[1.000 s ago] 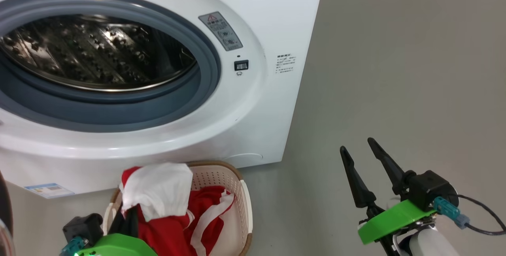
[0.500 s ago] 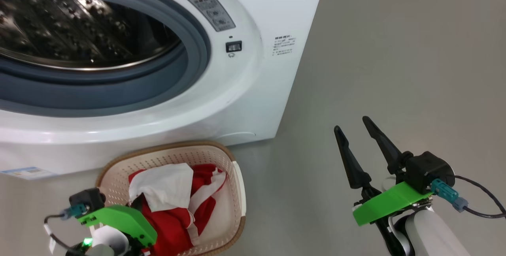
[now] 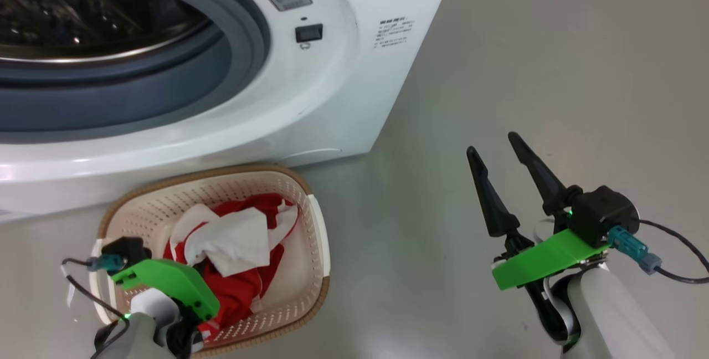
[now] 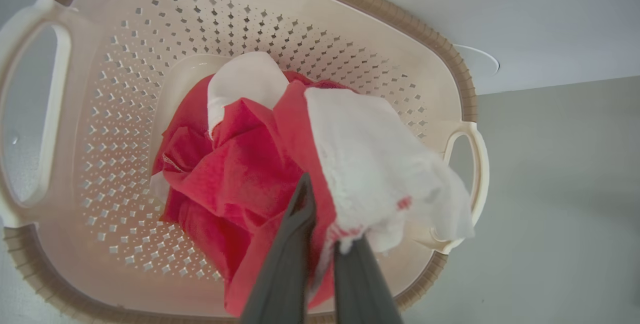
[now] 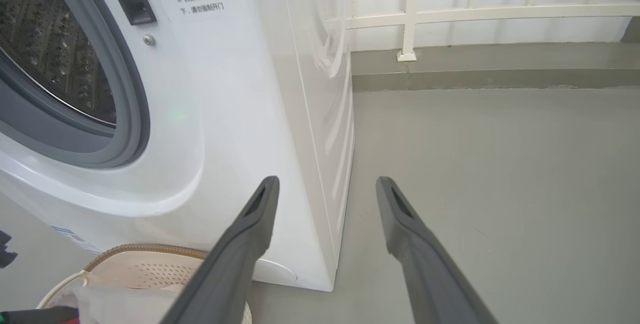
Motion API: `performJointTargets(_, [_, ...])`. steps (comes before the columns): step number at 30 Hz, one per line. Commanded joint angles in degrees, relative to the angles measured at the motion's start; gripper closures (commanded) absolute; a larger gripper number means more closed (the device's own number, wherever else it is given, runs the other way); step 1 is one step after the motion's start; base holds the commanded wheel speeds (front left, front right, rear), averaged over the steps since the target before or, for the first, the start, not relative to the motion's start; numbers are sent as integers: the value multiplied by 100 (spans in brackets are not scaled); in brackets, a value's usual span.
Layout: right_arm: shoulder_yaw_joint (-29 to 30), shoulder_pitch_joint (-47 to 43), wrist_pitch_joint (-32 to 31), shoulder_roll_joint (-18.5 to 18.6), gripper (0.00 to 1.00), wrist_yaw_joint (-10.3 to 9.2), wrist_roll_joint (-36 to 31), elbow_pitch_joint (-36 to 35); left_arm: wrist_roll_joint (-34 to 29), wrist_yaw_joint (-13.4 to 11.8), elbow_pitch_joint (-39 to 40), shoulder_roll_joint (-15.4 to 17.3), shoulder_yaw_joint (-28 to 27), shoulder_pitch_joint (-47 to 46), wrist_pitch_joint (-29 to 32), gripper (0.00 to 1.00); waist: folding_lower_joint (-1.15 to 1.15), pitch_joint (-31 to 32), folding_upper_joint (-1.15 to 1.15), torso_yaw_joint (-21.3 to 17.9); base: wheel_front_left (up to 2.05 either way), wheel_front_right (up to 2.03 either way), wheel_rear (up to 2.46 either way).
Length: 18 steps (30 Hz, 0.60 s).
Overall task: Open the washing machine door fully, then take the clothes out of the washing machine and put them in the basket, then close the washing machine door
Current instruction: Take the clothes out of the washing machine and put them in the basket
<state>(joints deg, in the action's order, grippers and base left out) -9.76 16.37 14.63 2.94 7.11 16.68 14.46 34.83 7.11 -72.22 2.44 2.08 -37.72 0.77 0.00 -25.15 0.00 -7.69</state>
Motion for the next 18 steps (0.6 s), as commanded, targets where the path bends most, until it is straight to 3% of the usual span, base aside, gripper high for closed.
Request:
performJointTargets(1, [-122,86,37,-5,0,37,46,-153,-37,34,10,190,-78,-31,12,100,0,-189,0,-72,0,0,0])
performJointTargets(4, [-135,107,37,-5,0,37,66,-149,-61,35,-47,208,-8,-46,32,55,0,-227,0,-85,0,0,0])
performJointTargets(5, [-135,111,37,-5,0,37,71,-146,-46,35,-57,220,-15,-45,-26,0,0,-230,0,-87,0,0,0])
performJointTargets(18, [66,50,37,-6,0,37,54,51,51,37,347,234,460,217,-918,0,0,161,0,96,0,0,0])
